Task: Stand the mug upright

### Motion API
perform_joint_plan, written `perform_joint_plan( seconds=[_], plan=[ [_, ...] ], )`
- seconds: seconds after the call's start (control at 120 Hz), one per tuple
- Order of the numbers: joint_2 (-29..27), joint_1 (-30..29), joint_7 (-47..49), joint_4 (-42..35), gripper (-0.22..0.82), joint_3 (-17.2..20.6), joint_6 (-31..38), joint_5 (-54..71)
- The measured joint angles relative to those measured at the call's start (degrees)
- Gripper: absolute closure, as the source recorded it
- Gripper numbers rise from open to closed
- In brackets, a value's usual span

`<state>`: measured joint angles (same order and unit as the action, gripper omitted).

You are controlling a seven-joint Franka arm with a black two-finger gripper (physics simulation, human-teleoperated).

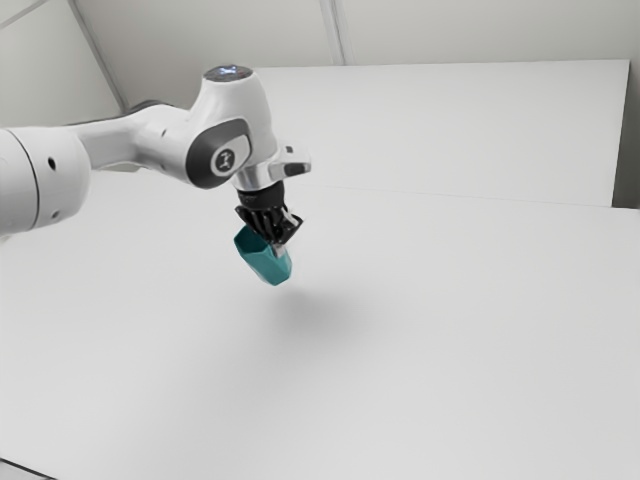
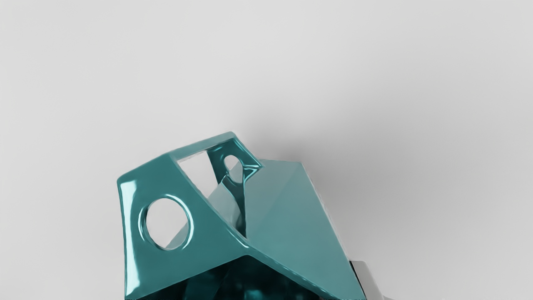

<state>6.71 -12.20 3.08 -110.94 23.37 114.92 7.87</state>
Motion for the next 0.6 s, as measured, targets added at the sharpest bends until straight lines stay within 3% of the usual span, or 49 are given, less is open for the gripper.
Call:
perform_joint_plan(
  seconds=[0.208,0.6],
  plan=[
    [-1.4,-1.7,2.9,-4.9,0.78,0.1,2.4,0.6],
    [1.5,-1.8,6.4,-7.7,0.78,0.0,7.1,1.0]
  ],
)
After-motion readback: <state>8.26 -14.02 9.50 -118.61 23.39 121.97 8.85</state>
